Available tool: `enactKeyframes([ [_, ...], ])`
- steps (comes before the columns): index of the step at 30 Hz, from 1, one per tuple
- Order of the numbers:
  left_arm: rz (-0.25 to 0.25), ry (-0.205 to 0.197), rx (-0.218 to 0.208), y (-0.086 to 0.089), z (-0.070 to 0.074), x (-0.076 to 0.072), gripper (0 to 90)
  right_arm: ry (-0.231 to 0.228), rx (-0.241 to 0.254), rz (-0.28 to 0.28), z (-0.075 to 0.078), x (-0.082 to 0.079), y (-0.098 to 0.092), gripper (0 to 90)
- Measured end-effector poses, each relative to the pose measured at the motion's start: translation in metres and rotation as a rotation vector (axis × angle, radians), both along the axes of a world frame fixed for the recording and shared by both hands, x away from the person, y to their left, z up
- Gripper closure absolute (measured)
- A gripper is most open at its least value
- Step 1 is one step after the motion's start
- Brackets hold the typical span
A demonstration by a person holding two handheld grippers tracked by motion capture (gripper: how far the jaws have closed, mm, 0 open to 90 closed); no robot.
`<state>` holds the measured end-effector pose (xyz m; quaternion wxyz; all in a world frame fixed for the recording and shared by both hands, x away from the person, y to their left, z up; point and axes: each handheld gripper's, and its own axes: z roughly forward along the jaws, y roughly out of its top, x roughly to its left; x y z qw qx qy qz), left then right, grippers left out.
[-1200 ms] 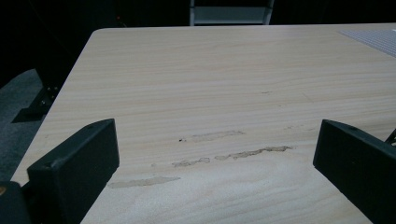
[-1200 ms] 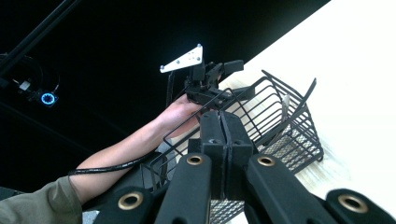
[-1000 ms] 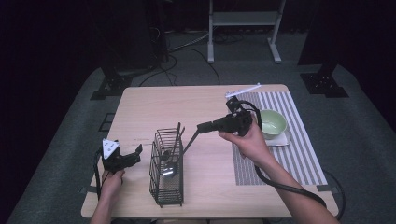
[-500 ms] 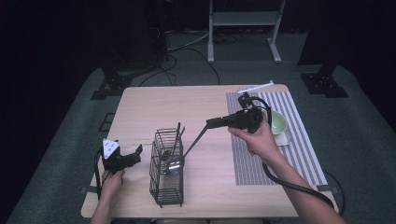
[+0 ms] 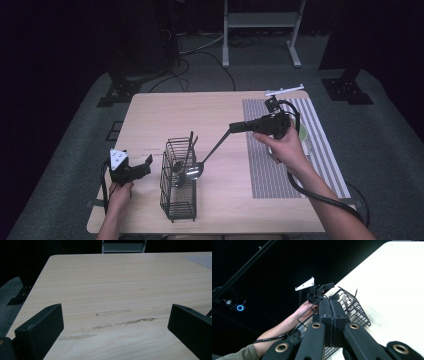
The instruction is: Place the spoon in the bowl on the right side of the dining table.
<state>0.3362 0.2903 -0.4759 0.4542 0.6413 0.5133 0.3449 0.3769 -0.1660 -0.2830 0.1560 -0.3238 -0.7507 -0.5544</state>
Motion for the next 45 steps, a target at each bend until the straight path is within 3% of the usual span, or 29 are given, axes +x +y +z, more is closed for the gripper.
enactKeyframes([
  [23, 0.003, 0.0, -0.001, 0.0, 0.0, 0.0, 0.0, 0.023, 0.022, -0.112, -0.004, 0.011, -0.044, 89.4],
  [45, 0.006, 0.0, -0.003, 0.0, 0.0, 0.0, 0.0, 0.06, 0.014, -0.213, -0.026, 0.022, -0.078, 89.4],
])
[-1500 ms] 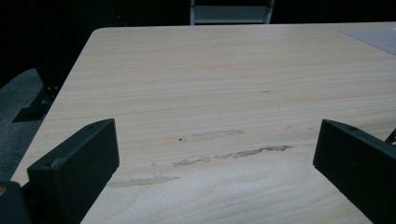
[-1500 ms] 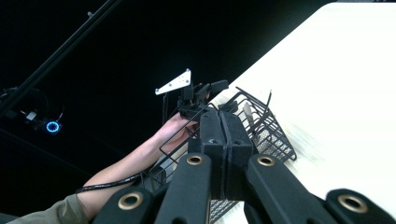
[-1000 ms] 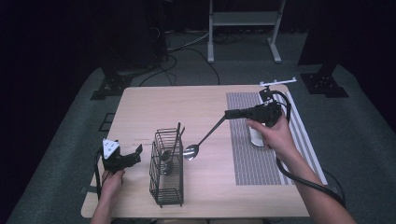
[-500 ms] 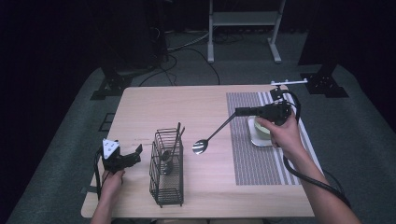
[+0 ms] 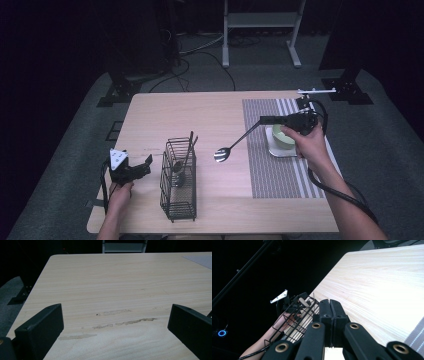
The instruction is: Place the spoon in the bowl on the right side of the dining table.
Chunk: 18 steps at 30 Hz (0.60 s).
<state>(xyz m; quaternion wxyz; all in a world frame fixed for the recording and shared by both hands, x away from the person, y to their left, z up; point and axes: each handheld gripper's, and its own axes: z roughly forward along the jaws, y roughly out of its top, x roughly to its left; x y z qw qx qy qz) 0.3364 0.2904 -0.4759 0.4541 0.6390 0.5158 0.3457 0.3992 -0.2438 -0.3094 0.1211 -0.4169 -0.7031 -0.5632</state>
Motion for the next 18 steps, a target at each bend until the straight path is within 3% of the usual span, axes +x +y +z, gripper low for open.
enactKeyframes([
  [18, 0.001, 0.001, 0.0, 0.0, 0.0, 0.0, 0.0, 0.039, -0.017, -0.064, -0.022, 0.007, -0.019, 89.4],
])
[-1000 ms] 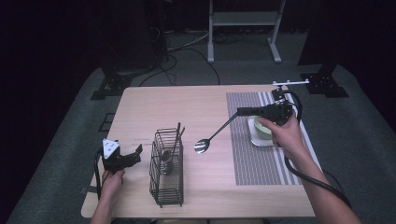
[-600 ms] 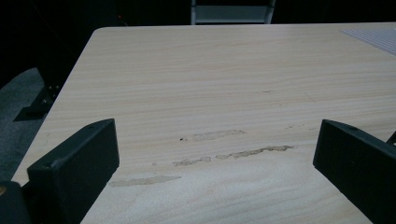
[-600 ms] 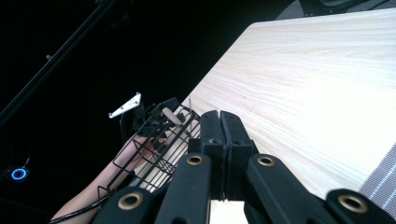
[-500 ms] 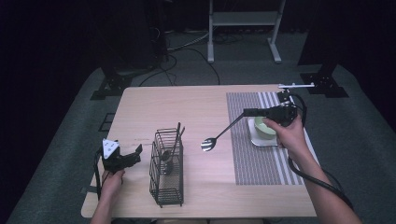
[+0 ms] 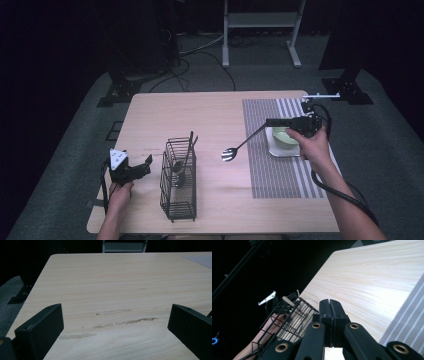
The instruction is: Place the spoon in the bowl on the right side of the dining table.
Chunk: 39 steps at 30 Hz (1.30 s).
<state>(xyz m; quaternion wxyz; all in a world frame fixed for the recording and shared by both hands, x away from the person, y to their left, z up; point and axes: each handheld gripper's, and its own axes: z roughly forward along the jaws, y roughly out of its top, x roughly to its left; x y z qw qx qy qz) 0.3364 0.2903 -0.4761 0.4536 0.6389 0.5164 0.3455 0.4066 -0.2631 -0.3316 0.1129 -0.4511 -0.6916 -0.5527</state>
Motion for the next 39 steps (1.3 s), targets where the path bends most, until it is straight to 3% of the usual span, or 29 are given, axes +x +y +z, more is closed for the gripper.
enactKeyframes([
  [13, -0.001, 0.003, 0.004, 0.0, 0.0, 0.0, 0.0, 0.03, -0.003, -0.058, -0.018, 0.006, -0.02, 89.4],
  [39, 0.002, 0.004, 0.008, -0.001, 0.0, 0.0, 0.0, 0.074, -0.004, -0.173, -0.039, 0.011, -0.057, 89.4],
])
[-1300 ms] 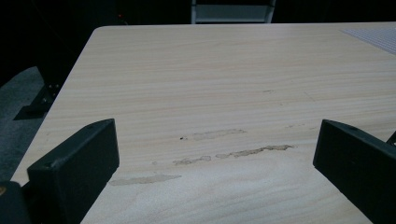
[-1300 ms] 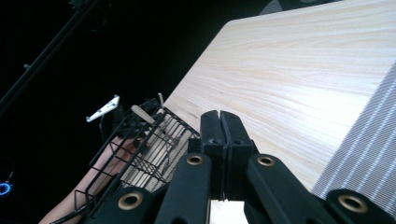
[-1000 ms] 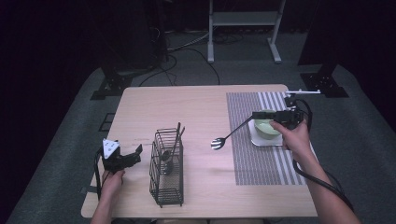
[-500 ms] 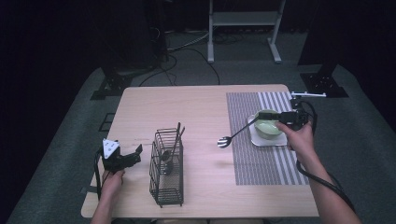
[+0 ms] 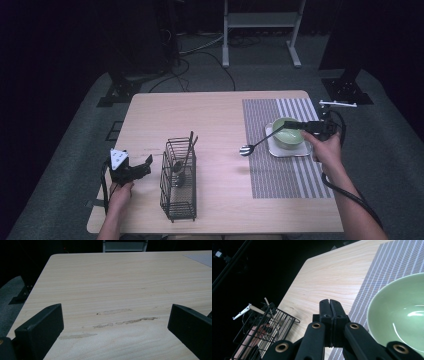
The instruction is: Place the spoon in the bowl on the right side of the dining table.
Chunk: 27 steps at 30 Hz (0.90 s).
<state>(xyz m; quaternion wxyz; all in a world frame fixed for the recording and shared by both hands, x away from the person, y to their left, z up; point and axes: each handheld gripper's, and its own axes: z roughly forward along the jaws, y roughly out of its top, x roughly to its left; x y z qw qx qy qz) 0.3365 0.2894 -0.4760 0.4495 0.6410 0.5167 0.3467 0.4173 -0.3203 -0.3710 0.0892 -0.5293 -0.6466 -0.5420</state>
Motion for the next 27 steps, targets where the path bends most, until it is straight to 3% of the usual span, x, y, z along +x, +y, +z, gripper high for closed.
enactKeyframes([
  [27, 0.003, 0.0, 0.002, 0.0, 0.0, 0.0, 0.0, 0.009, 0.005, -0.136, -0.006, -0.002, -0.046, 89.4],
])
